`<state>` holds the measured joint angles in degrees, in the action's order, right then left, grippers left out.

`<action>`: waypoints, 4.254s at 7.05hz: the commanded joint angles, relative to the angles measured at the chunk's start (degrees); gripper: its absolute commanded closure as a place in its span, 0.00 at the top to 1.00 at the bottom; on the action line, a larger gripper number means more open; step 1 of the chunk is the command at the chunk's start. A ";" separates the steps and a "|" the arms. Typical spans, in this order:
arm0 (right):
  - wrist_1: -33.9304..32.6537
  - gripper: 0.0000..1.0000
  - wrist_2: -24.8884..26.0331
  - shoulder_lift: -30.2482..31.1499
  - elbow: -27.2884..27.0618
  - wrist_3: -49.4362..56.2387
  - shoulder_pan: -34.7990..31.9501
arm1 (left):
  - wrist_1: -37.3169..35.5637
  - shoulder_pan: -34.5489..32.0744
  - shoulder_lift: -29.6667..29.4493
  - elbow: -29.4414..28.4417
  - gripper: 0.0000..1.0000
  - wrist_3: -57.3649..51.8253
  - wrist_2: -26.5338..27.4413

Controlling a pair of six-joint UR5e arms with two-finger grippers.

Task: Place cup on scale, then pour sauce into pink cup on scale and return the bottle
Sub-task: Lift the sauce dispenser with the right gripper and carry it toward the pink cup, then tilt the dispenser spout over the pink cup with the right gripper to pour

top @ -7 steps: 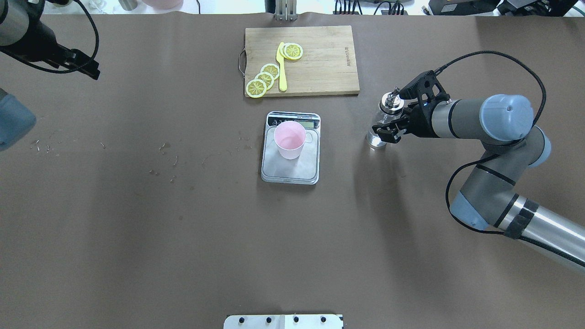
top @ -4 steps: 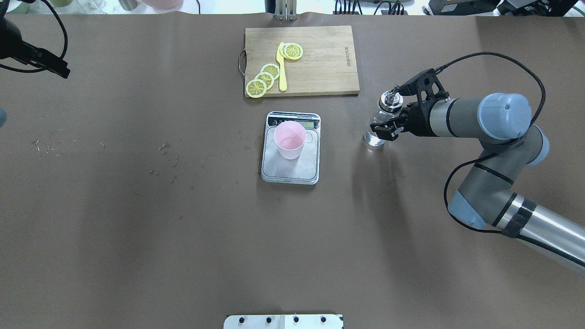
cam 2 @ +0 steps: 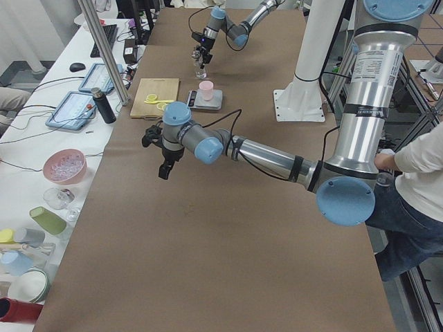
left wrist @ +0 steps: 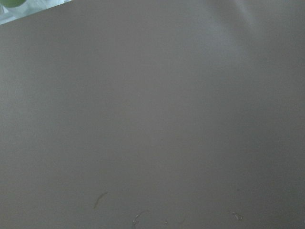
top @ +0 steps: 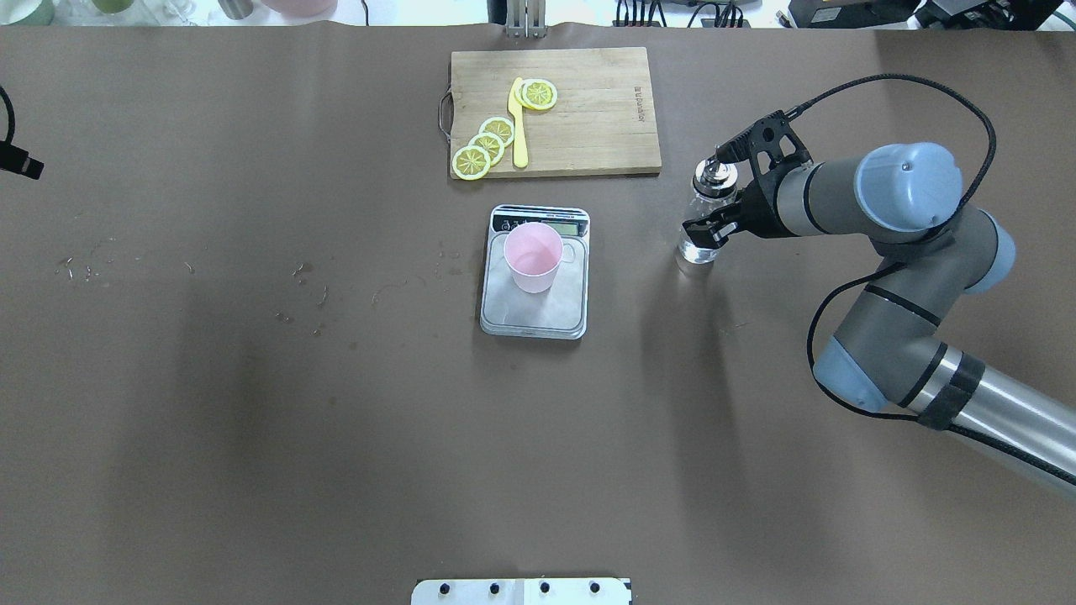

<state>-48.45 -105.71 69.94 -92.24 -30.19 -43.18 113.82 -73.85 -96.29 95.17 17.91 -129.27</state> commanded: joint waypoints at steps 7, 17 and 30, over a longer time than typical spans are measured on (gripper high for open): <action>-41.76 0.00 13.49 -8.84 -16.12 10.32 5.11 | 5.01 -7.63 1.10 -9.92 0.97 -2.09 -4.92; -57.63 0.00 31.09 -24.14 -6.48 16.30 12.15 | 5.19 -11.32 1.37 -16.07 0.97 -7.01 -8.71; -61.94 0.00 47.43 -23.98 -2.24 19.12 17.33 | 4.49 -17.47 1.37 -17.30 0.97 -8.07 -15.66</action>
<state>-110.19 -59.82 45.64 -94.45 -11.04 -26.21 118.30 -91.22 -94.90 77.85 9.83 -144.93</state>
